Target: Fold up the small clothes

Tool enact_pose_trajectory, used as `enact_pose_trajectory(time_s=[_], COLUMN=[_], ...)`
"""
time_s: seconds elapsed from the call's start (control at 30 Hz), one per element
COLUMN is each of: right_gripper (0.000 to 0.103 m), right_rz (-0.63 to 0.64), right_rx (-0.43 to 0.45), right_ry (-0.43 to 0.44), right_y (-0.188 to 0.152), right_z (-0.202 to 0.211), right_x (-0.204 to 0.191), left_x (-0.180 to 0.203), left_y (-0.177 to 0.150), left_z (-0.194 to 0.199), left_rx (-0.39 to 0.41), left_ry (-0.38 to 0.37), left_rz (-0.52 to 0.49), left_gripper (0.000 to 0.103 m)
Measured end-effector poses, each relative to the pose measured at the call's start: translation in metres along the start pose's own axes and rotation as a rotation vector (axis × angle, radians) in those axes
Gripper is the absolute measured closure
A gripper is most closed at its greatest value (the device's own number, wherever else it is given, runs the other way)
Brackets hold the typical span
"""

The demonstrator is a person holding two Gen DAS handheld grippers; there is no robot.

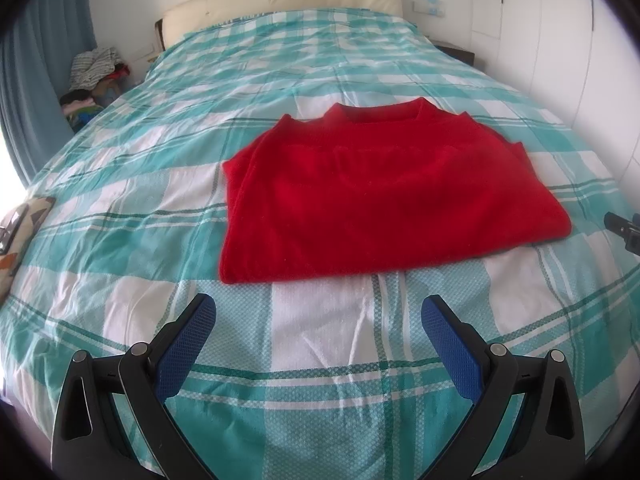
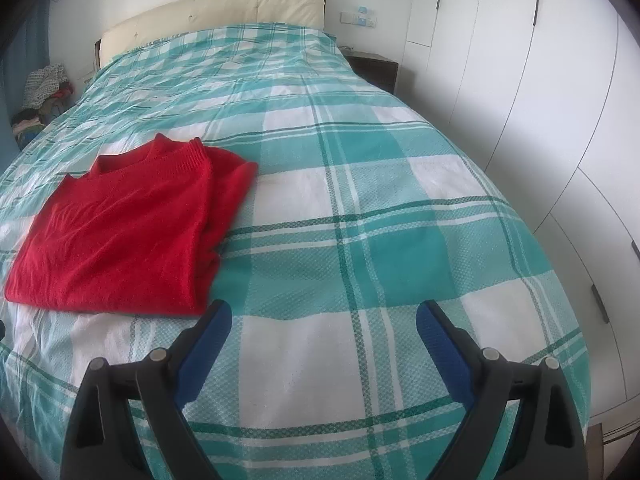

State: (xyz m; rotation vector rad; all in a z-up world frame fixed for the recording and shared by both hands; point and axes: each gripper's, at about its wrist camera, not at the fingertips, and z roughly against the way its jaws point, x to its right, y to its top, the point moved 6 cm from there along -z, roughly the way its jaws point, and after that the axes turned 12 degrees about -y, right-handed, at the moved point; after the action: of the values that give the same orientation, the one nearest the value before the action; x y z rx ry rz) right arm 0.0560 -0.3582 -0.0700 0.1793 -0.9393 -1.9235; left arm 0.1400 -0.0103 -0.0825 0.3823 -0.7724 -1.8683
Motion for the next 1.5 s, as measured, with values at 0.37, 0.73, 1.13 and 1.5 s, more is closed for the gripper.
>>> enact_pose_trajectory(time_s=[0.37, 0.73, 1.13, 1.5], right_gripper=[0.010, 0.010, 0.020, 0.051], right_rz=[0.024, -0.030, -0.219, -0.164], right_rx=[0.019, 0.054, -0.330, -0.415], right_ry=[-0.018, 0.200, 0.806, 0.931], right_y=[0.001, 0.022, 0.091, 0.106], right_z=[0.003, 0.007, -0.113, -0.156], right_x=[-0.003, -0.006, -0.057, -0.122], left_x=[0.002, 0.052, 0.196, 0.234], left_y=[-0.001, -0.008, 0.028, 0.033], left_z=[0.000, -0.004, -0.068, -0.115], left_rx=[0.000, 0.001, 0.004, -0.045], left_ry=[0.002, -0.127, -0.268, -0.275], left_rz=[-0.009, -0.137, -0.485, -0.546], left_gripper=[0.000, 0.000, 0.002, 0.063])
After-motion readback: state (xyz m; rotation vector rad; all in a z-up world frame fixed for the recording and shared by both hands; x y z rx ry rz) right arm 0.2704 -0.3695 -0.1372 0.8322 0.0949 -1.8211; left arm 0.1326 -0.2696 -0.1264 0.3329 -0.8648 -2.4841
